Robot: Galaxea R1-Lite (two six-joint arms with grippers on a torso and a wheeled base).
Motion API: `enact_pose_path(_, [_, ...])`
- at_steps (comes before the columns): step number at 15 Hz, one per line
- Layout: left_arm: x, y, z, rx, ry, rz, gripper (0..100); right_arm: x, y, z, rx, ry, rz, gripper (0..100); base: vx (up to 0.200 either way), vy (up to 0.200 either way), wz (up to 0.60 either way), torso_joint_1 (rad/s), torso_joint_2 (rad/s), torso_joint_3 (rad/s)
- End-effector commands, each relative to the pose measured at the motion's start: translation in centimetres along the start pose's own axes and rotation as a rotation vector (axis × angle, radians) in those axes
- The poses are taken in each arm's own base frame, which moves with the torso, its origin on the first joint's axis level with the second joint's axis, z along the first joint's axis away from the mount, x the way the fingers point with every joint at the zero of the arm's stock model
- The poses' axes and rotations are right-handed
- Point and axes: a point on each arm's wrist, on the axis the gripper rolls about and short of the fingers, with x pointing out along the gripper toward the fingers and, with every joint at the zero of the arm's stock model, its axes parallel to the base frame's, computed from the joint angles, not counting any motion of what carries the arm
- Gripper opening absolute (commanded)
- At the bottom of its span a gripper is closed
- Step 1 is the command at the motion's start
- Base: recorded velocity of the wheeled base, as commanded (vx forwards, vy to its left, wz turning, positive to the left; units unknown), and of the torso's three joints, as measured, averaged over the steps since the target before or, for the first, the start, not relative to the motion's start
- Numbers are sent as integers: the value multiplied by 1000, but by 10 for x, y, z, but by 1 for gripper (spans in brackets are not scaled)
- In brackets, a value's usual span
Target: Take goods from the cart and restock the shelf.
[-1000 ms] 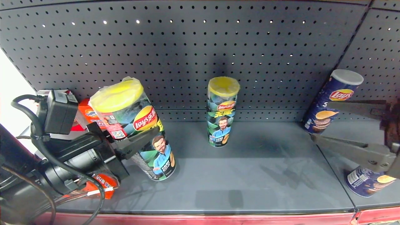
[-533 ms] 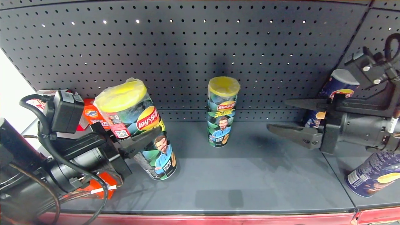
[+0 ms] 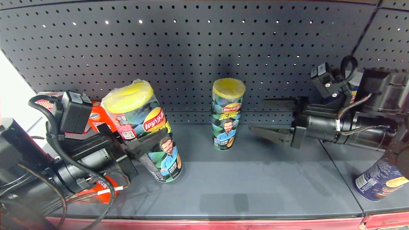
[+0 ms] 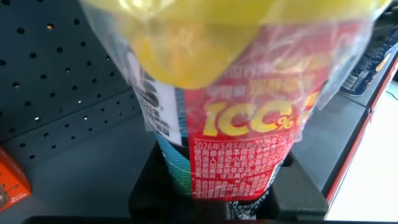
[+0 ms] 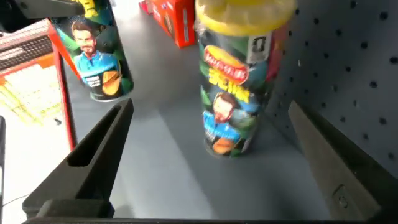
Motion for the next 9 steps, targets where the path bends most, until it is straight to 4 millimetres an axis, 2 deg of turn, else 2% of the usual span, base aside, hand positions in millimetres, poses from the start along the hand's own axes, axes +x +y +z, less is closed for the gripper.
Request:
enact_pose_path(1, [1,0,0,-1,1,1,0,15,-17,-29,25,30,7,100,0,0,0,0,0,0])
enact_pose_path(4, [1,2,-4,-6,14,6,0,32,-28,-50,21,13,49,100,0,0,0,0,0,0])
enact_pose_path(9, [2,3,-5,-7,16,7,0,54,-39,-61,21,6,81,100,0,0,0,0,0,0])
